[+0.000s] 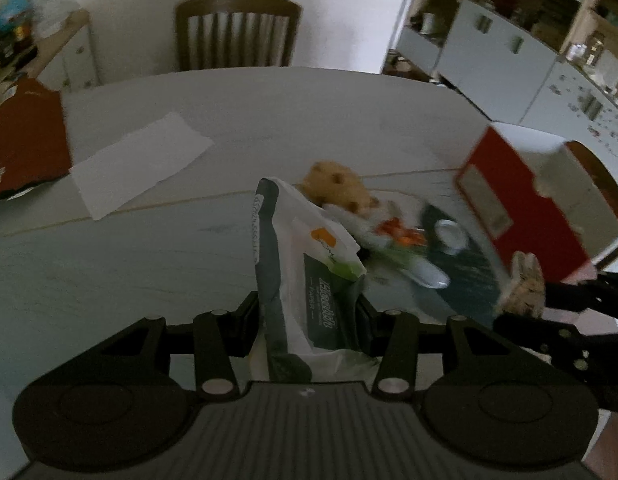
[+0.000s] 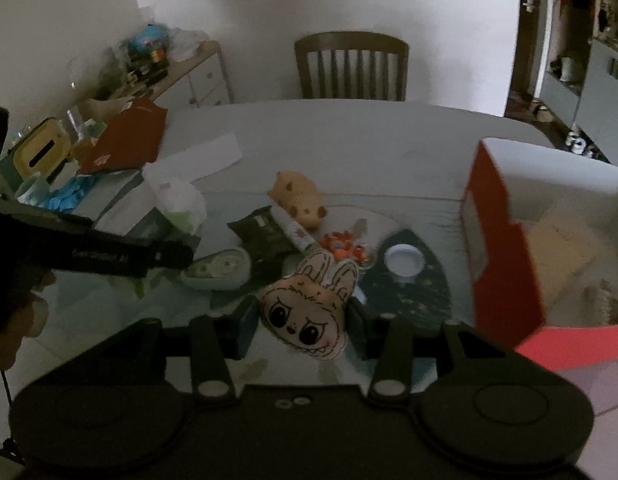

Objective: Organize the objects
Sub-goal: 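Carry the tissue pack and bunny plush over the red box with both tools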

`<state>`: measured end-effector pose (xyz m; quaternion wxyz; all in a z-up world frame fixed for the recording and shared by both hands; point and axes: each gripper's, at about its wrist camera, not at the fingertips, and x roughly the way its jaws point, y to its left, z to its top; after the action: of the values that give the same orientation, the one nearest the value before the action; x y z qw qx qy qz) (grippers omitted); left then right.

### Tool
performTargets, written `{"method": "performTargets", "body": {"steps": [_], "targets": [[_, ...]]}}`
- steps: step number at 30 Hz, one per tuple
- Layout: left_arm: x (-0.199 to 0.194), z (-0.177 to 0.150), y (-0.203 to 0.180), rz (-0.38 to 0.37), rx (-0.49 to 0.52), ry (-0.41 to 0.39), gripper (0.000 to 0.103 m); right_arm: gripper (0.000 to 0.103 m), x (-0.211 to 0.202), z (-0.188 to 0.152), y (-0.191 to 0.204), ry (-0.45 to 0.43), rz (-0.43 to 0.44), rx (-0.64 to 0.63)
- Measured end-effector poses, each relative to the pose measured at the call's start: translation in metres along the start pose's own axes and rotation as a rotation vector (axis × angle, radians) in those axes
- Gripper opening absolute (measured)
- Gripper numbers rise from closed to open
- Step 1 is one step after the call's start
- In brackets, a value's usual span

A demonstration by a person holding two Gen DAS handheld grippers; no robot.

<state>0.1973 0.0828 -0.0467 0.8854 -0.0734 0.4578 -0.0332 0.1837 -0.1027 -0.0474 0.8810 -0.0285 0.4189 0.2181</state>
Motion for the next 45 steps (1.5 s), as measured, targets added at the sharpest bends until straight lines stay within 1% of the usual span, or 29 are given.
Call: {"method": "performTargets", "body": {"steps": [9,20,31,45], "targets": [[-0.018,-0.001,-0.055,-0.06,0.088,-0.028,0.047,0.045,-0.029,-0.004,-0.025,-0.039,-0.017,0.013],[-0.018,0.008,-0.122,-0.12,0.15,-0.055,0.047,0.045,-0.056,-0.008,-0.07,-0.074,-0.065,0.043],[0.0,0.02,-0.187,-0.152,0.209,-0.055,0.047,0.045,-0.072,-0.014,-0.127,-0.098,-0.108,0.089],[0.037,0.046,-0.274,-0.162,0.29,-0.05,0.048,0.045,-0.077,-0.015,-0.211,-0.114,-0.164,0.144]]}}
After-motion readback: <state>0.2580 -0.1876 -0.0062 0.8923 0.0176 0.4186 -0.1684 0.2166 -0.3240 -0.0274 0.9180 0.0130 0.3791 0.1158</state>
